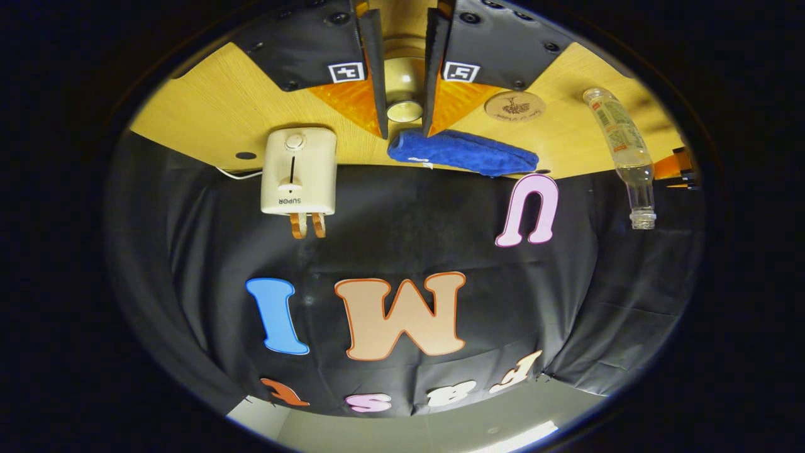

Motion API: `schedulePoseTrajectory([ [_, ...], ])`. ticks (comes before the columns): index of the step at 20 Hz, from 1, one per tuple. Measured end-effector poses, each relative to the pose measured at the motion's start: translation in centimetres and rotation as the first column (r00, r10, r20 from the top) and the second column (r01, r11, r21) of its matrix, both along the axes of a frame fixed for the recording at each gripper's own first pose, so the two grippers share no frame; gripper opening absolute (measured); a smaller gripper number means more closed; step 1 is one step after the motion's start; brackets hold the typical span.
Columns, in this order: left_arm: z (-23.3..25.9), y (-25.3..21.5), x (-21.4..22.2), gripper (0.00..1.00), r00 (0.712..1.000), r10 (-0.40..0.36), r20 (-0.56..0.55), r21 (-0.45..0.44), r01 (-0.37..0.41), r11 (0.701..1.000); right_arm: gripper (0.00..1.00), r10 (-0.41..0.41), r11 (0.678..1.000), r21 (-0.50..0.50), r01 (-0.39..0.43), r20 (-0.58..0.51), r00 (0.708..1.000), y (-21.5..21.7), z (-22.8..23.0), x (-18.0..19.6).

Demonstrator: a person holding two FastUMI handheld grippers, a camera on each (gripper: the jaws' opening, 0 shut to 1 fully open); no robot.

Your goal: Open the teacup lid with one hand, grasp the water bottle and pour water into the teacup with the other hand; after pouring, place the water bottle on the coaster and then close the teacup lid.

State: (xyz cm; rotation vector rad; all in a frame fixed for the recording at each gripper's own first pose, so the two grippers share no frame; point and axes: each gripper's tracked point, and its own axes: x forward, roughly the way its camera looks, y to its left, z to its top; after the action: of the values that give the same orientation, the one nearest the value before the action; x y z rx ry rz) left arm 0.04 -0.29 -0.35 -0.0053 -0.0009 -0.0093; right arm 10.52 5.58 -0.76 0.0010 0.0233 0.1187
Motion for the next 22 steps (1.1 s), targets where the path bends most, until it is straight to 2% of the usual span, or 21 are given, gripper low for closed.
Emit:
schedulePoseTrajectory([
  [1, 0.0, 0.0, 0.0, 0.93, 1.0, 0.0, 0.0, 0.0, 0.0, 1.0, 0.29, -0.001, 1.0, 0.001, 0.001, 0.005, 1.0, 0.0, 0.2, -0.4],
  [8, 0.1, -1.8, -0.4, 0.93, 0.997, -0.079, 0.002, -0.003, 0.079, 0.997, 0.32, -0.065, 0.998, 0.0, 0.065, 0.015, 0.998, -2.2, 0.5, -4.4],
  [13, 0.2, -4.1, -1.1, 0.93, 0.981, -0.193, 0.005, -0.005, 0.193, 0.981, 0.31, -0.133, 0.991, -0.002, 0.133, 0.022, 0.991, -4.6, 0.9, -6.9],
  [15, 0.2, -5.5, -1.7, 0.91, 0.967, -0.255, 0.007, -0.006, 0.255, 0.967, 0.31, -0.159, 0.987, -0.002, 0.159, 0.023, 0.987, -5.4, 1.0, -7.6],
  [18, 0.4, -7.8, -2.7, 0.93, 0.93, -0.368, 0.012, -0.005, 0.368, 0.93, 0.31, -0.183, 0.983, -0.003, 0.184, 0.026, 0.983, -6.3, 1.0, -8.5],
  [19, 0.3, -8.3, -2.9, 0.91, 0.919, -0.394, 0.011, -0.005, 0.394, 0.919, 0.31, -0.187, 0.982, -0.003, 0.187, 0.026, 0.982, -6.5, 1.0, -8.7],
  [22, 0.5, -9.4, -3.3, 0.93, 0.893, -0.451, 0.011, -0.006, 0.451, 0.893, 0.31, -0.203, 0.979, -0.004, 0.203, 0.027, 0.979, -7.2, 1.0, -9.3],
])
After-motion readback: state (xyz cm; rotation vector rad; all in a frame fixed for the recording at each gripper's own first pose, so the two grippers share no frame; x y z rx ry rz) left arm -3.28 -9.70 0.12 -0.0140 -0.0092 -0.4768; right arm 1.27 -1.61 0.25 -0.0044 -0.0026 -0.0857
